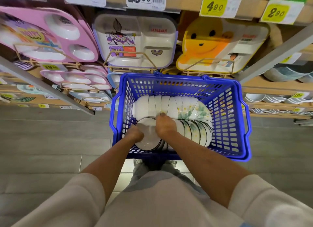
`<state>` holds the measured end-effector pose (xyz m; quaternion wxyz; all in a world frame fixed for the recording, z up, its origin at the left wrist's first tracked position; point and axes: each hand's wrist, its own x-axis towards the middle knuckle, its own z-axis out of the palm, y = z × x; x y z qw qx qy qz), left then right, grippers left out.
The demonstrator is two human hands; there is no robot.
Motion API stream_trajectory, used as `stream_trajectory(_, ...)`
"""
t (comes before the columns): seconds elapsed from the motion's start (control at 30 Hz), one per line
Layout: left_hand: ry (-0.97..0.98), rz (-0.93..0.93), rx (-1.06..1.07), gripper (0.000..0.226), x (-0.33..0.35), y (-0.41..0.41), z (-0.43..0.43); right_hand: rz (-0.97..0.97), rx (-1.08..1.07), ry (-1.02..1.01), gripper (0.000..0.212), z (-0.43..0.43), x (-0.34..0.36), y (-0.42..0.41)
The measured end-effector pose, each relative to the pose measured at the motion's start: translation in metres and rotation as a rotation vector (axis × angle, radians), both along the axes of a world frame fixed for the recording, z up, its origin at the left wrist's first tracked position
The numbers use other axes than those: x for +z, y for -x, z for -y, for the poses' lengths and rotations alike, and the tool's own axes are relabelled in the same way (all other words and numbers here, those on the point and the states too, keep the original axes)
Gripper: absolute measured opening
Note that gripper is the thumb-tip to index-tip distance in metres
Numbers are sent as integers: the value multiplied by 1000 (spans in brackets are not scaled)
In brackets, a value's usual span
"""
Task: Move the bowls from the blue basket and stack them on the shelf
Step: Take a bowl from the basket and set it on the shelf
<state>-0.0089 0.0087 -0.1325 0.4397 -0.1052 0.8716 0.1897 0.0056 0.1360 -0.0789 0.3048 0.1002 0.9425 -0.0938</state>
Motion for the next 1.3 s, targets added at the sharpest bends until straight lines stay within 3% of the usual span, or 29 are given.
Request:
stream_trajectory(0.27,-42,23,56,45,0,-4,2,-59,58,-85,41,1,-5,-5)
stream_trajectory(0.5,3,-67,22,37,3,-5,4,-91,-84,-44,34,-6,-5,-7)
stream_trajectory(0.67,32,-113,-1,31,2,-9,5,-101,-268,45,27,-8,-3,-3)
stream_trajectory(1.03,28,-125,8,35,22,-11,4,-88,-334,166,36,-14,1,-4)
stream_trajectory(1.3,38,-185,-43,29,54,-12,7,-107,-497,350,43,-23,6,-6)
